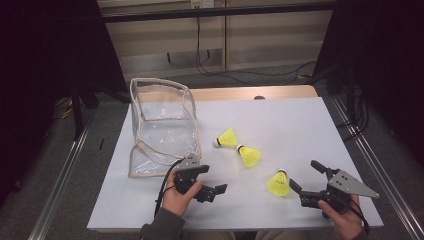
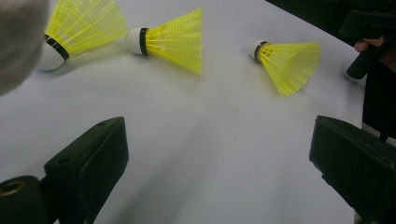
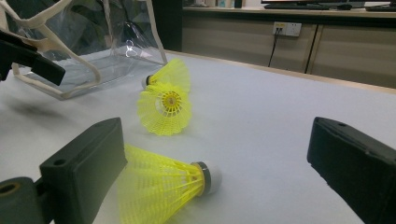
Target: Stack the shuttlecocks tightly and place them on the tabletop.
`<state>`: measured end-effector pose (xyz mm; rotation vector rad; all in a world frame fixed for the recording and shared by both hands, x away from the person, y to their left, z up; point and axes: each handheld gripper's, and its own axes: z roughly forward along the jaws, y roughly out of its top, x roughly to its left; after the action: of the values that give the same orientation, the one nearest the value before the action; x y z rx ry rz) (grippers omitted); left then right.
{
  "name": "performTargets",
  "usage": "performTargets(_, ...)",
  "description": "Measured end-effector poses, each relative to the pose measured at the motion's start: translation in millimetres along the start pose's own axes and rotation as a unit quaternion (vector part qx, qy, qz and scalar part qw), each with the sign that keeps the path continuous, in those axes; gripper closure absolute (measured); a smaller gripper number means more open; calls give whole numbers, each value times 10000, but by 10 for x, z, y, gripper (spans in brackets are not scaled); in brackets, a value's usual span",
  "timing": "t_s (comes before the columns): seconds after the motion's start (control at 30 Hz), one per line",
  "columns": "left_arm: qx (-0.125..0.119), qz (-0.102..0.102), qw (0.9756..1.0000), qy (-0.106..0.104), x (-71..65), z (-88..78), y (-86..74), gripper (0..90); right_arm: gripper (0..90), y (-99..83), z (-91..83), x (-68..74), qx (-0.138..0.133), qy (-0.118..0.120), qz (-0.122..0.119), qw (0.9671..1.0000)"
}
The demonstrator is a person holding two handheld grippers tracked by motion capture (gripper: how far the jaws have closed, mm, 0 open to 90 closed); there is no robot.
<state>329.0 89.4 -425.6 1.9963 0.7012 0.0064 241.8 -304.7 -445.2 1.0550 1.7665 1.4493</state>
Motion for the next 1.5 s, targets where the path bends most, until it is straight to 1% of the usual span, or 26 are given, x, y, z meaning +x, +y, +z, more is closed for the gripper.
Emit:
performTargets(0.17, -28, -4, 10000, -9, 14, -41, -14, 47, 37, 1, 0, 2, -1, -3, -8, 10000)
performTargets(0.23, 1, 41, 10000, -1, 25, -58, -20, 48, 37, -1, 2, 1, 6, -7, -16, 10000)
performTargets(0.4, -72, 26, 10000, -6, 47, -109, -39, 47, 37, 1, 1, 5, 15, -7, -14, 10000)
performTargets(0.47, -55, 55, 10000, -4, 56, -136, -43, 46, 37, 0, 2, 3, 16, -7, -14, 10000)
performTargets(0.57, -90, 47, 9999, -14, 69, -164, -59, 44, 37, 0, 2, 2, 16, -7, -19, 10000)
performTargets(0.63, -78, 59, 10000, 2, 87, -189, -64, 44, 37, 1, 2, 3, 16, -8, -21, 10000)
performTargets(0.8, -145, 50, 9999, 42, 123, -245, -82, 42, 37, 3, 0, 0, 7, -12, -15, 10000)
performTargets(1.13, -122, 86, 9997, 174, 187, -331, -124, 40, 40, 5, 0, 1, 10, -9, -20, 10000)
performTargets(1.37, -162, 66, 9996, 240, 228, -395, -158, 38, 40, 5, 0, 2, 13, -12, -19, 10000)
performTargets(1.43, -146, 97, 9996, 241, 239, -410, -166, 38, 40, 4, 1, 2, 17, -10, -20, 10000)
performTargets(1.5, -119, 127, 9994, 288, 248, -425, -174, 38, 40, 3, 2, 0, 18, -16, -28, 10000)
